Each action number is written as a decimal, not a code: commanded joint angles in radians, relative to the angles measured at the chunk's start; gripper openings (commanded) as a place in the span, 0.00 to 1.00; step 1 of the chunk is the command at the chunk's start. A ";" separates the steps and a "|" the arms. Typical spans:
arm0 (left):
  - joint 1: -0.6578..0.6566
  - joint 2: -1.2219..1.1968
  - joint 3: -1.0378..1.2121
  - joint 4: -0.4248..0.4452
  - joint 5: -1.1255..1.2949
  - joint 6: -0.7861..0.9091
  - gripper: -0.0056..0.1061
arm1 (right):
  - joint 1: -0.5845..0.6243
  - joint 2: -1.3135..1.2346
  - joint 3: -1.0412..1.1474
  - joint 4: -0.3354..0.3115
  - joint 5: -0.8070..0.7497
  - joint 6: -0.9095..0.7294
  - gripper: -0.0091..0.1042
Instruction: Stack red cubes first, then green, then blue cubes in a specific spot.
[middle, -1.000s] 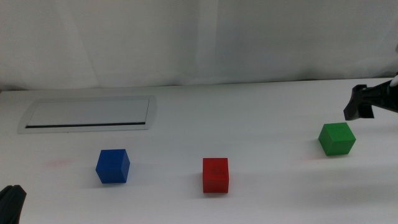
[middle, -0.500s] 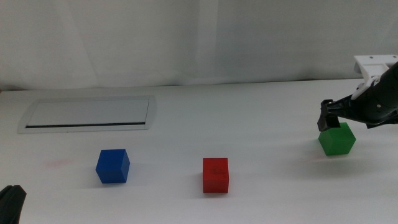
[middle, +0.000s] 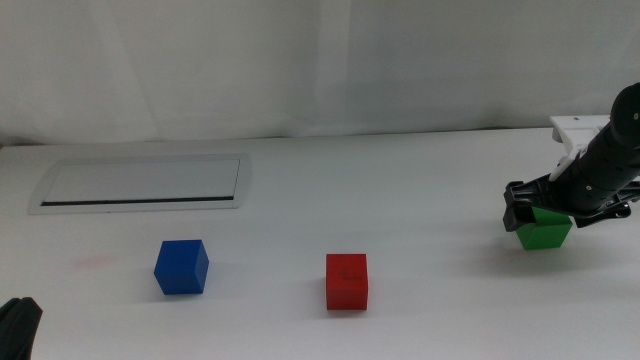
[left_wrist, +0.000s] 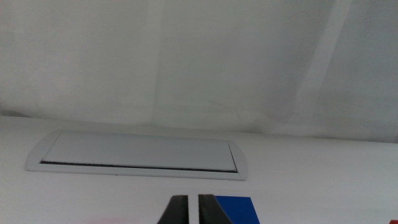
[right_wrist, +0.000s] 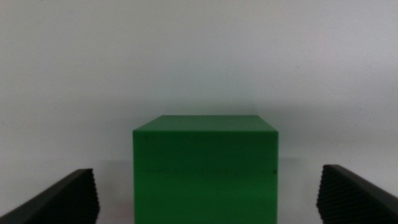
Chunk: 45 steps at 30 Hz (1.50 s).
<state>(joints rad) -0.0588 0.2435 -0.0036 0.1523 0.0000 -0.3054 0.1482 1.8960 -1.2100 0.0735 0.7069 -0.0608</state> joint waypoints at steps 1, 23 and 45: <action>0.000 -0.008 0.037 -0.003 -0.015 0.002 0.02 | 0.001 -0.001 -0.007 -0.019 -0.011 0.001 0.87; 0.000 -0.008 0.037 -0.003 -0.013 0.002 0.02 | 0.200 -0.174 -0.240 -0.125 0.239 0.309 0.06; 0.000 -0.008 0.039 -0.003 0.000 -0.001 0.02 | 0.707 -0.036 -0.374 -0.236 0.332 0.768 0.06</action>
<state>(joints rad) -0.0588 0.2412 -0.0036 0.1523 0.0062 -0.3054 0.8468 1.8494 -1.5764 -0.1754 1.0550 0.6886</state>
